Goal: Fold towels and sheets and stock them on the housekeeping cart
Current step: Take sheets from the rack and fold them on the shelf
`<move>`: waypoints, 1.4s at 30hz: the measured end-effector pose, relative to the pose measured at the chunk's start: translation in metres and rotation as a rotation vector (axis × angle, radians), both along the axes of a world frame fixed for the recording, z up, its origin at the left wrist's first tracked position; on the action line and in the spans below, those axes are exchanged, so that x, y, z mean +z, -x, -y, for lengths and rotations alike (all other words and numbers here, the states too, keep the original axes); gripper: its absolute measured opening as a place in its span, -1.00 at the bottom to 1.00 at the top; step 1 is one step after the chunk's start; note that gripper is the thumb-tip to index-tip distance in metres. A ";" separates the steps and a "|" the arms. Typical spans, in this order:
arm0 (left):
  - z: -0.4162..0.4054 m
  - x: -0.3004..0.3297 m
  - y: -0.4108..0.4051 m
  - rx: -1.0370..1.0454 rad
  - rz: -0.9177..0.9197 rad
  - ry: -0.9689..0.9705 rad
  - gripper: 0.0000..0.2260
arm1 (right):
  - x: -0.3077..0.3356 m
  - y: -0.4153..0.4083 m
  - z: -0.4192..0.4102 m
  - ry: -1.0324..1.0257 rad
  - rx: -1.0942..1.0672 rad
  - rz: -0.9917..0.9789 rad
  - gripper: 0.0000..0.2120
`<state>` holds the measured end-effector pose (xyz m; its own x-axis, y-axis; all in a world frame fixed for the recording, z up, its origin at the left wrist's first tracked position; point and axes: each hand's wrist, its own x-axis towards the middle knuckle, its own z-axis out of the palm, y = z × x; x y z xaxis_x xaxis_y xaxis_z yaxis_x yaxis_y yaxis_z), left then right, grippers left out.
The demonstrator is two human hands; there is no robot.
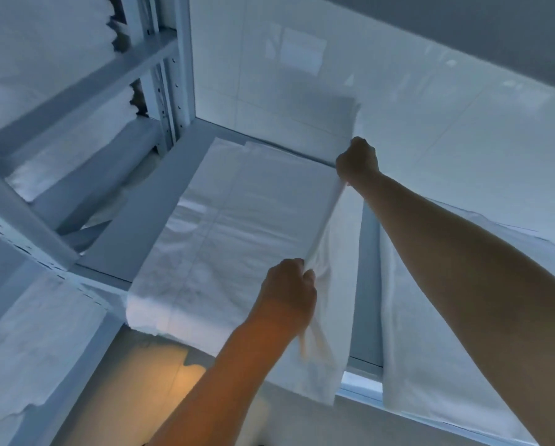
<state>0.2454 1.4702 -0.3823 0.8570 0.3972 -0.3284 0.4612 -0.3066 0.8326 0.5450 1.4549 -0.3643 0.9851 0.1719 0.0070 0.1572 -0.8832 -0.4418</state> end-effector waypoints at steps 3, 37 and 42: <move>-0.055 -0.002 0.024 0.061 -0.007 0.034 -0.79 | 0.004 0.027 -0.066 -0.032 0.076 0.008 -0.79; -0.175 -0.224 0.054 -0.341 -0.102 -0.803 -0.41 | -0.239 0.138 0.046 0.233 0.416 -0.007 -0.39; -0.163 -0.217 0.069 -0.379 -0.134 -0.794 -0.44 | -0.241 0.173 0.073 0.241 0.381 -0.011 -0.38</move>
